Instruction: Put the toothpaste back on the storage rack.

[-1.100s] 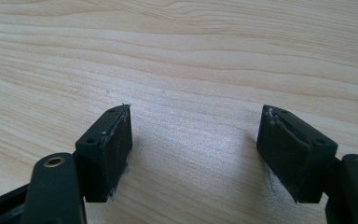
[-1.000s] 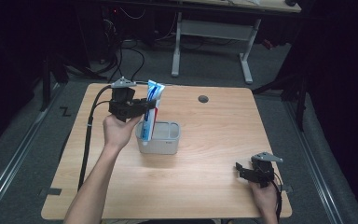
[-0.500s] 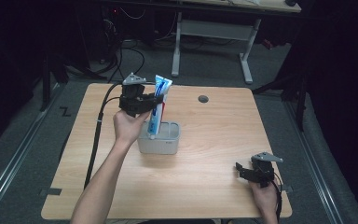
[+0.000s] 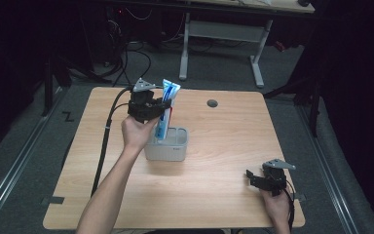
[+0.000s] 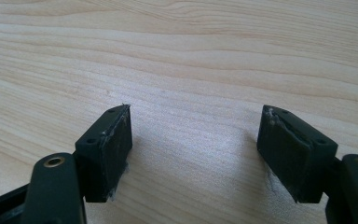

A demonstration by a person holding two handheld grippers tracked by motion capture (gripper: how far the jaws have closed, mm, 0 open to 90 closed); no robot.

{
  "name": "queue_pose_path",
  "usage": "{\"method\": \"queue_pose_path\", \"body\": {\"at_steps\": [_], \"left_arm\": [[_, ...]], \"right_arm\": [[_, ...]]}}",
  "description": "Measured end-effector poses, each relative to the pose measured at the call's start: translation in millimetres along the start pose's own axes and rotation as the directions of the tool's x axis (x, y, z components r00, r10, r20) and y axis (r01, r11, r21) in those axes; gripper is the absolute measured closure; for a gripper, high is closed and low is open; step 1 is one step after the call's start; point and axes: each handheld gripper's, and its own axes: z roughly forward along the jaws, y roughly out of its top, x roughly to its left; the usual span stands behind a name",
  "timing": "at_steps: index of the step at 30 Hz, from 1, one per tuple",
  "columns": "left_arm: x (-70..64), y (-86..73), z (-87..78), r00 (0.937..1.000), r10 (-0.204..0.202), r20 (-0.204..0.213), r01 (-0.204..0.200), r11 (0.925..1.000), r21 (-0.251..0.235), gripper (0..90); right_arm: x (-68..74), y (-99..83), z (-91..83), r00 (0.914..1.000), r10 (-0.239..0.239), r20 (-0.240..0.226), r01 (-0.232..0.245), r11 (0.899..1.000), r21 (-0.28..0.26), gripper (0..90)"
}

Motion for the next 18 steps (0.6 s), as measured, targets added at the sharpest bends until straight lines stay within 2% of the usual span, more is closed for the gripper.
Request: {"method": "queue_pose_path", "body": {"at_steps": [5, 18], "left_arm": [[-1.6, -4.2, 4.8, 0.9998, 0.017, -0.014, -0.017, 0.9998, 0.013, 75.0], [0.8, -14.8, 6.3, 0.9997, 0.013, -0.021, -0.012, 0.9999, 0.008, 74.8]], "right_arm": [[0.0, 0.0, 0.0, 1.0000, 0.000, 0.000, 0.000, 1.000, 0.000, 26.5], [0.2, 0.0, 0.0, 1.0000, 0.001, 0.000, -0.001, 1.000, 0.000, 26.5]]}}
